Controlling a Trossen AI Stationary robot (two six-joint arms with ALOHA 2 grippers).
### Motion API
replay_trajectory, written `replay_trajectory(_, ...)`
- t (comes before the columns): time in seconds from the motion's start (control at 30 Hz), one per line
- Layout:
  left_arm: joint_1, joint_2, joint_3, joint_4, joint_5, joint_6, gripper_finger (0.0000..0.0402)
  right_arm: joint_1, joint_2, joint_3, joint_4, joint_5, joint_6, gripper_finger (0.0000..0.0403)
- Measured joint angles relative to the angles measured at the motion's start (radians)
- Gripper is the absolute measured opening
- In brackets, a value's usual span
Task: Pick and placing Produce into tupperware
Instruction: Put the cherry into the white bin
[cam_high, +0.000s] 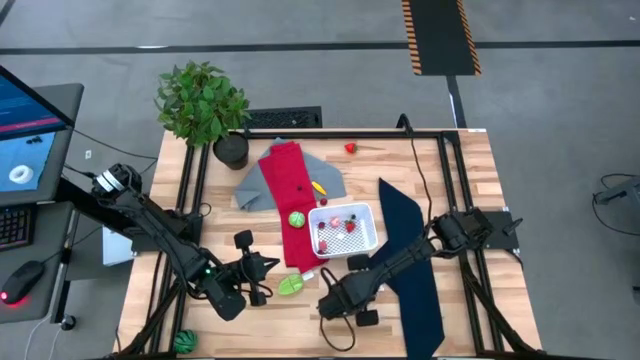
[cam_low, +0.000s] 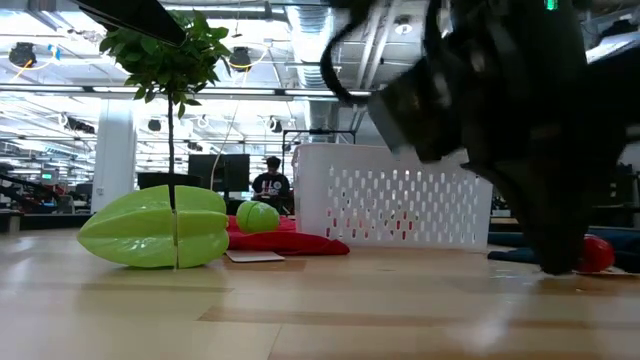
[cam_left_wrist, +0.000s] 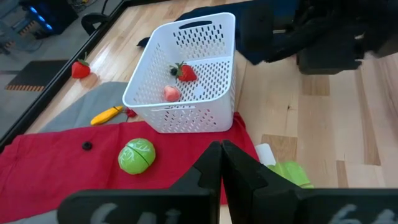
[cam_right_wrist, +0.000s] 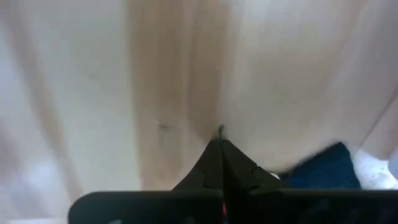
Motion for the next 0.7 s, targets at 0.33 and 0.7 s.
replay_trajectory(0.33,0.000,0.000,0.000,0.000,0.000,0.003,0.0000,0.059,-0.004,0.246,-0.202,0.156,0.089,0.0010)
replay_trajectory(0.7,0.000,0.000,0.001,0.000,0.000,0.011,0.0000,-0.052,-0.025,0.337,-0.272,0.555,0.047,0.0010)
